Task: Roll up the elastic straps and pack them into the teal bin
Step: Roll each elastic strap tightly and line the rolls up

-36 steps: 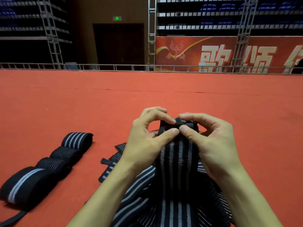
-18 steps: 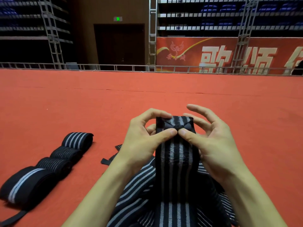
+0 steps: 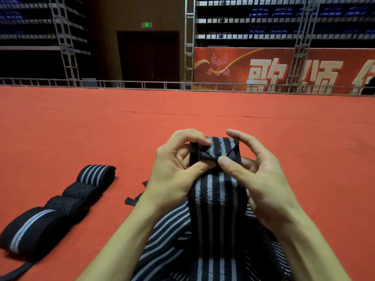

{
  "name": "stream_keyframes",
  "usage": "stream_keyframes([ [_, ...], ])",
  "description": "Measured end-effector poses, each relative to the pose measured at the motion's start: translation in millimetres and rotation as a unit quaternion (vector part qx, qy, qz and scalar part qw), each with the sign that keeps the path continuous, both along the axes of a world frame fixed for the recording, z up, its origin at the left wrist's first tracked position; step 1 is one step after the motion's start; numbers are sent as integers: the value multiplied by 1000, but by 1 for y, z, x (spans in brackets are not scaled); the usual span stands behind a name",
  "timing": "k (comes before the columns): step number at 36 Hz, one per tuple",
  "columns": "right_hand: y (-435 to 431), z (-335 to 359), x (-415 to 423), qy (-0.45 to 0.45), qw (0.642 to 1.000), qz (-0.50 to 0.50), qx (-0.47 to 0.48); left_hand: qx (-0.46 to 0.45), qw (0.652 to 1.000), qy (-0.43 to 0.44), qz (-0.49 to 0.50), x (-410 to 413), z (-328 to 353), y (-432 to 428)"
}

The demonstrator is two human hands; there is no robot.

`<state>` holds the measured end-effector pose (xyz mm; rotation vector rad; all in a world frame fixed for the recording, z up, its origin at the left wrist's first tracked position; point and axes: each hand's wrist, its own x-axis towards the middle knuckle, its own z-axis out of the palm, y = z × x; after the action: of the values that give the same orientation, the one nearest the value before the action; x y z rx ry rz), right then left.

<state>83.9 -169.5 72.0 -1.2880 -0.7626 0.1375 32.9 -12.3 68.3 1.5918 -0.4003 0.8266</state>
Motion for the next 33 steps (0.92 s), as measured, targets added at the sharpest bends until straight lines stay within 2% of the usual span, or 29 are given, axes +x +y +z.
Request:
stream_keyframes([
  [6, 1, -1, 1, -59, 996, -71, -5, 52, 998, -3, 29, 2, -2, -2],
  [9, 2, -4, 4, -82, 993, -84, -12, 44, 999, 31, 7, 1, -2, -1],
  [12, 2, -4, 3, -68, 995, -73, -6, 42, 996, 82, -16, -4, 1, 0],
  [15, 3, -2, 0, -38, 998, -43, 3, 15, 990, 125, -57, -6, 1, 3],
  [18, 3, -4, 4, -60, 996, -72, -9, -36, 982, 144, -115, -6, 2, 5],
  [21, 2, -6, 6, -70, 995, -70, -3, -42, 988, 122, -88, -6, 4, 2],
  [25, 3, -4, 2, -34, 999, -33, 17, -29, 996, 72, -42, -5, 4, 0],
  [31, 3, -2, -2, 64, 997, 52, 9, 83, 995, -14, 55, -3, 4, -3],
  [33, 1, 2, -3, 85, 993, 80, 15, 87, 992, -45, 74, -1, 1, -4],
])
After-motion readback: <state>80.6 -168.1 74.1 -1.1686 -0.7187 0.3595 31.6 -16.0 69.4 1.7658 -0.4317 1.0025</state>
